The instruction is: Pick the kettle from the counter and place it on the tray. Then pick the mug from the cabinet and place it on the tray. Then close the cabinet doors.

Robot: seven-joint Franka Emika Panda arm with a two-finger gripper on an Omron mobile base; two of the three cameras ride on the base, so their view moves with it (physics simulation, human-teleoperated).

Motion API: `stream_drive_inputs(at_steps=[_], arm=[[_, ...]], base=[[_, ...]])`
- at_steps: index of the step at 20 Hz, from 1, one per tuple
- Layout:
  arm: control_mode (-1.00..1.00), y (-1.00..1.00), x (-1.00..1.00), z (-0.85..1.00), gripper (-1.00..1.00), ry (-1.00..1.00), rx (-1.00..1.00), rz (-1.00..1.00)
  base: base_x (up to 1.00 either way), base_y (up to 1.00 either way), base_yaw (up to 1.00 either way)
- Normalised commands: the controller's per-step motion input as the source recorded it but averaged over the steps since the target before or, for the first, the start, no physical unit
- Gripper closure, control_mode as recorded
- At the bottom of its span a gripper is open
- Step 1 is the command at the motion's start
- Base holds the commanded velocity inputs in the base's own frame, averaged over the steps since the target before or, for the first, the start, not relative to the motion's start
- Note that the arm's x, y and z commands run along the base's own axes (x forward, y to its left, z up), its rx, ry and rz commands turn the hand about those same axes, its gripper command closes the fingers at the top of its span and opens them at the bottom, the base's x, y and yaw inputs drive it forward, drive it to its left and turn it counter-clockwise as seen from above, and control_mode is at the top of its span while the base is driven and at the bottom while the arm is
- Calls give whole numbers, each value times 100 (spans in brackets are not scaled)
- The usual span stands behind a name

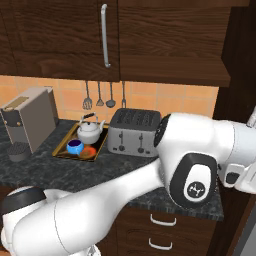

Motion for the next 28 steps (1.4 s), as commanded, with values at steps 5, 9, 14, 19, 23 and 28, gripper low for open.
stream_drive_inputs(at_steps=[5, 9, 14, 19, 23, 28], arm=[[-100, 18, 49, 0, -100, 0, 0, 9], [-100, 28, 51, 1, -100, 0, 0, 16], [-100, 26, 36, 5, -100, 0, 0, 29], [-100, 35, 11, 8, -100, 0, -4, 32], [-100, 47, 12, 9, -100, 0, -9, 31], [-100, 45, 28, 15, -100, 5, -4, 27]], base=[[0, 0, 0], [0, 0, 0], [0, 0, 0], [0, 0, 0], [0, 0, 0], [0, 0, 0]])
